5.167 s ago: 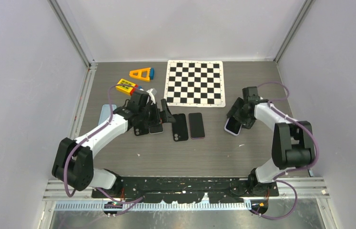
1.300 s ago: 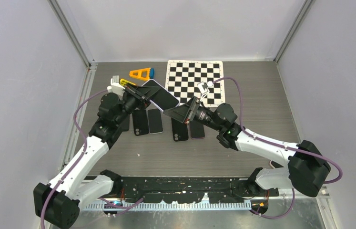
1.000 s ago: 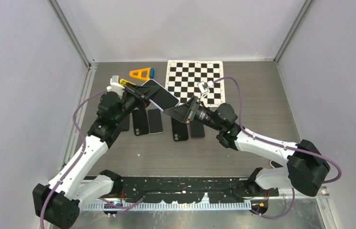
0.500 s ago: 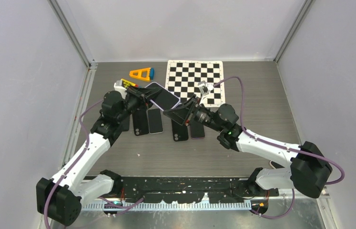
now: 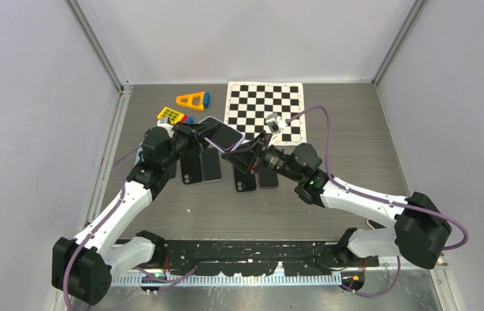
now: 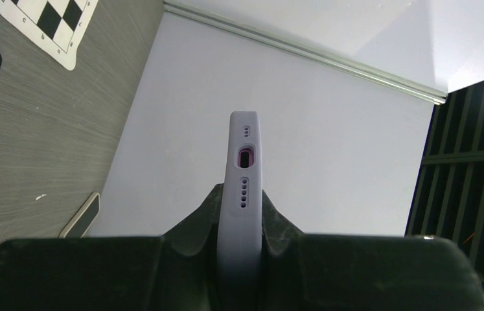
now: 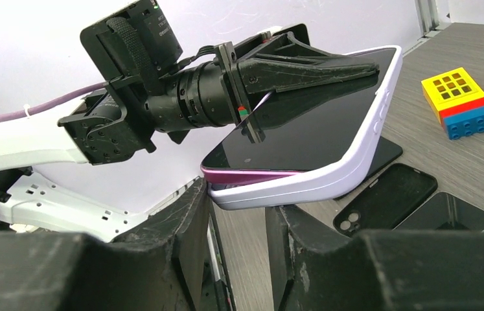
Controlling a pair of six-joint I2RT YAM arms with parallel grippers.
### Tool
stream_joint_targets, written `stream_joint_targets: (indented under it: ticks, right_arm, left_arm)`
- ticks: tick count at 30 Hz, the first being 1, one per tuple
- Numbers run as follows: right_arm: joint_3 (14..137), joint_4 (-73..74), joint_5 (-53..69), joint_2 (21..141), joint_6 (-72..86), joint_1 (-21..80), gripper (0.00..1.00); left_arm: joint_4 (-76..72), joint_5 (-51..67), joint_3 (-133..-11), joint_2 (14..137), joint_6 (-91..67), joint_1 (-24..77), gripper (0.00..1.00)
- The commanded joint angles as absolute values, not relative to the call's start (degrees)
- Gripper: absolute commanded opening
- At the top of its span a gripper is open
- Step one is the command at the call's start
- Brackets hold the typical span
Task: Take the phone out of the phone case
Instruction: Remove the phone case from the phone.
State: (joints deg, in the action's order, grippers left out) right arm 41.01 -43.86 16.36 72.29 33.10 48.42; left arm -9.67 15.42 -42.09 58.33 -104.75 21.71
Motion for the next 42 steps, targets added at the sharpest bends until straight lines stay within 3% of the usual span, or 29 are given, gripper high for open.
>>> stream_joint_targets:
  ticks: [1, 2, 3, 4, 5, 7, 9, 18, 24, 29, 34, 42]
  right_arm:
    - [38.65, -34.17, 10.32, 72.7, 29.12, 47.81, 0.02]
    - [38.79, -32.91, 10.67, 71.95, 29.93, 47.81, 0.07]
    - [39.34, -31.92, 10.91, 70.3, 30.35, 47.81, 0.29]
    - [39.98, -29.51, 11.91, 69.47, 30.79, 47.81, 0.43]
    - [40.21, -28.34, 12.5, 67.66, 30.86, 47.81, 0.73]
    - [40.73, -24.28, 13.86, 64.88, 30.84, 47.63, 0.85]
    - [41.17, -19.89, 17.83, 62.16, 30.32, 46.89, 0.9]
    - [44.17, -4.87, 29.71, 54.1, 29.71, 43.46, 0.91]
    - [48.7, -4.59, 33.56, 60.39, 32.58, 43.16, 0.85]
    - [49.87, -12.83, 37.43, 66.99, 36.9, 43.24, 0.78]
    - [50.26, -19.39, 41.09, 70.78, 40.17, 44.08, 0.63]
    - [50.62, -21.66, 43.56, 72.73, 38.52, 46.13, 0.65]
  left_arm:
    - [-22.39, 22.39, -43.56, 56.12, -111.1, 22.81, 0.0]
    - [-22.69, 22.21, -43.18, 56.18, -111.01, 22.58, 0.0]
    - [-22.99, 21.93, -42.89, 56.24, -110.49, 22.32, 0.0]
    - [-23.24, 21.66, -42.62, 56.25, -109.17, 21.81, 0.0]
    - [-22.83, 22.0, -42.55, 56.26, -107.87, 21.06, 0.0]
    - [-22.16, 22.55, -42.18, 56.12, -105.05, 19.35, 0.0]
    - [-20.71, 23.97, -42.17, 55.77, -101.22, 17.48, 0.0]
    - [-9.97, 47.58, -49.38, 59.93, -69.48, 12.65, 0.0]
    - [8.09, 53.03, -54.58, 59.51, -48.6, 12.64, 0.0]
    - [2.76, 59.4, -53.85, 59.29, -49.56, 12.72, 0.0]
    - [-0.9, 60.69, -53.22, 56.91, -49.86, 12.68, 0.0]
    - [-2.64, 61.17, -53.26, 56.18, -50.29, 12.72, 0.0]
